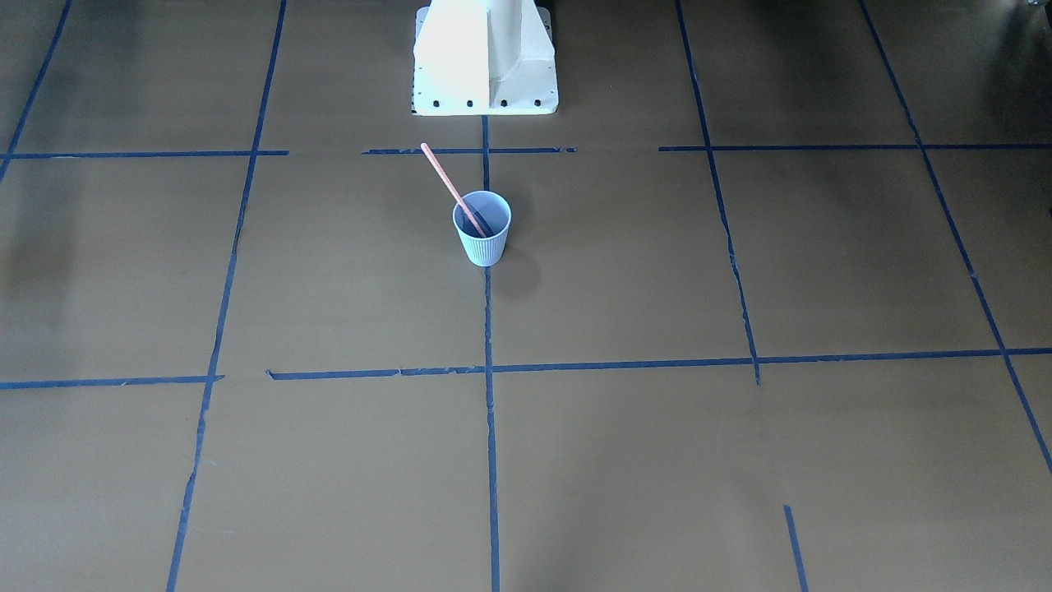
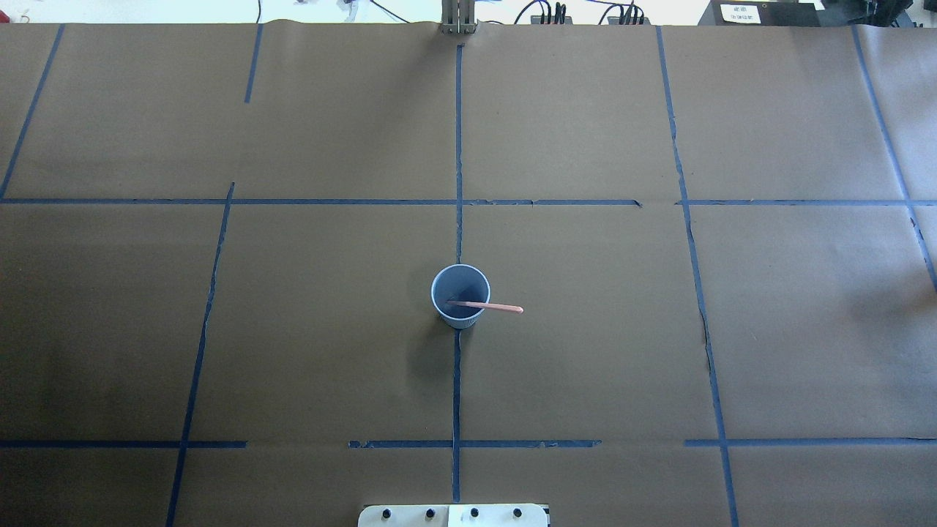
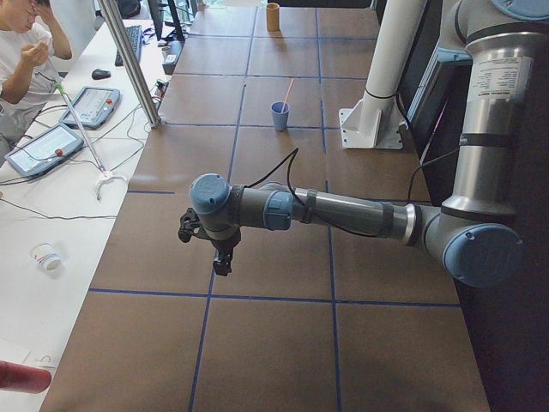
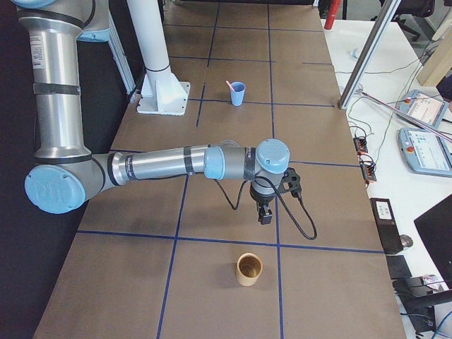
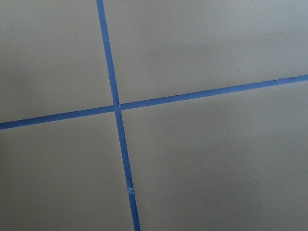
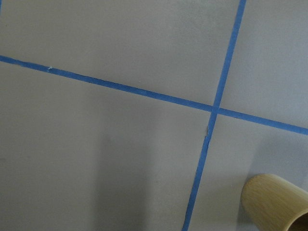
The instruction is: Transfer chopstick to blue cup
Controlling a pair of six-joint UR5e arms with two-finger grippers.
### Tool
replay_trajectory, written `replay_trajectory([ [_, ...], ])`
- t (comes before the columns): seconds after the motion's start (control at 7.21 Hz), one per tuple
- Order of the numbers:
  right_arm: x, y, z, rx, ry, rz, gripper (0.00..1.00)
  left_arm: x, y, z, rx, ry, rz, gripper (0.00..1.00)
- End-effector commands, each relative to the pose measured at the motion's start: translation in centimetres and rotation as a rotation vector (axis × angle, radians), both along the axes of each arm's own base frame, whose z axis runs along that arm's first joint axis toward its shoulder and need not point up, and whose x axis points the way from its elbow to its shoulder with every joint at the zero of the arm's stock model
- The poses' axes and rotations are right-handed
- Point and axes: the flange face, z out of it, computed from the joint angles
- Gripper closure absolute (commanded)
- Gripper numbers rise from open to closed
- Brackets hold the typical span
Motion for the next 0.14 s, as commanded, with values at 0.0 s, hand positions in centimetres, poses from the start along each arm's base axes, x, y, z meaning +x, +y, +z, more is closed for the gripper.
replay_trajectory([
  [0.0,-0.73,-0.47,-0.64,0.012,-0.005,-0.014,0.00,0.07,-0.97,-1.19,0.022,0.000,0.000,0.00],
])
